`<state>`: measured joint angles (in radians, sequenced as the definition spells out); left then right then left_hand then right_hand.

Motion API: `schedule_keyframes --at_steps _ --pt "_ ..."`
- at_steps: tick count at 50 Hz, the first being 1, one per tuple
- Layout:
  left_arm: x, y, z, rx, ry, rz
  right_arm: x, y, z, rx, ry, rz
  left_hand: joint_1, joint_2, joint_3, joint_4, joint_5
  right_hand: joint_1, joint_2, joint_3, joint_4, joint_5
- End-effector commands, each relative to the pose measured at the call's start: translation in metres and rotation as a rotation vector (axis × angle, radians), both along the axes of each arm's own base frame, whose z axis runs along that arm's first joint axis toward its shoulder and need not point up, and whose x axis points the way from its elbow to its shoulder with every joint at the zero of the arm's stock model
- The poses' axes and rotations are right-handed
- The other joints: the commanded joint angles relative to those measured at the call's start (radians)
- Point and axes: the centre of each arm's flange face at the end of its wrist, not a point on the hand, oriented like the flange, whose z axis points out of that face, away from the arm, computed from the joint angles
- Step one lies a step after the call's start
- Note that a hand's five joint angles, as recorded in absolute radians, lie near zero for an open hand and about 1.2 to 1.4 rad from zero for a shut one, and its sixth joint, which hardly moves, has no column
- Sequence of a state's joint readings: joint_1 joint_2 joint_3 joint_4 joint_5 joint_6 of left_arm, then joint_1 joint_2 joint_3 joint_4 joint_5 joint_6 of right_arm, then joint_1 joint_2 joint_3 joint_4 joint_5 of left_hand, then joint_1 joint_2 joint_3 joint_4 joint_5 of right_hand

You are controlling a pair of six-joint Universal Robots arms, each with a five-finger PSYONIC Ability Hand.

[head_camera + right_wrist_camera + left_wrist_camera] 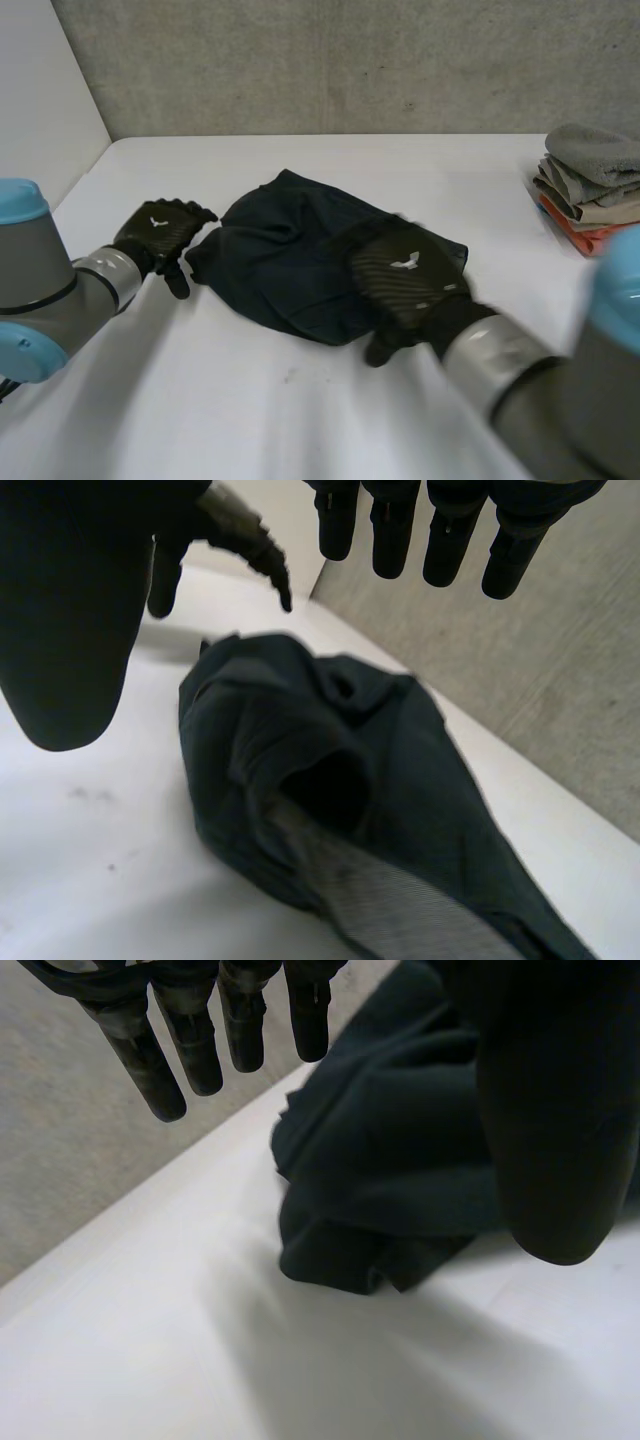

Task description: Fold the laundry.

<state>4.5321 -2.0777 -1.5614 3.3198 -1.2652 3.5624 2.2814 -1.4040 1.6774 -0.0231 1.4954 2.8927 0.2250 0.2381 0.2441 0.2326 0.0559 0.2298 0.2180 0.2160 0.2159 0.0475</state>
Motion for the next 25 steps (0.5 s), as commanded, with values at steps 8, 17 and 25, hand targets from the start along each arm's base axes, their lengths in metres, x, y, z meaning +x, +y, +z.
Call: schedule_keyframes --at_steps 8,17,25 --pt "-0.026 -0.024 -0.042 -0.033 0.006 -0.059 0.049 -0.031 -0.049 -0.090 0.032 -0.086 0.721 0.708 0.702 0.714 0.716 1.072 1.084 1.086 1.086 1.080" --pt "-0.033 -0.024 -0.003 -0.167 0.025 -0.001 0.032 -0.041 0.029 -0.257 -0.107 -0.140 1.171 1.158 1.152 1.164 1.166 1.166 1.178 1.180 1.180 1.174" --pt "-0.028 0.028 0.128 -0.416 0.200 0.012 -0.029 -0.076 0.105 -0.452 -0.041 -0.259 1.171 1.158 1.152 1.164 1.166 1.166 1.178 1.180 1.180 1.174"
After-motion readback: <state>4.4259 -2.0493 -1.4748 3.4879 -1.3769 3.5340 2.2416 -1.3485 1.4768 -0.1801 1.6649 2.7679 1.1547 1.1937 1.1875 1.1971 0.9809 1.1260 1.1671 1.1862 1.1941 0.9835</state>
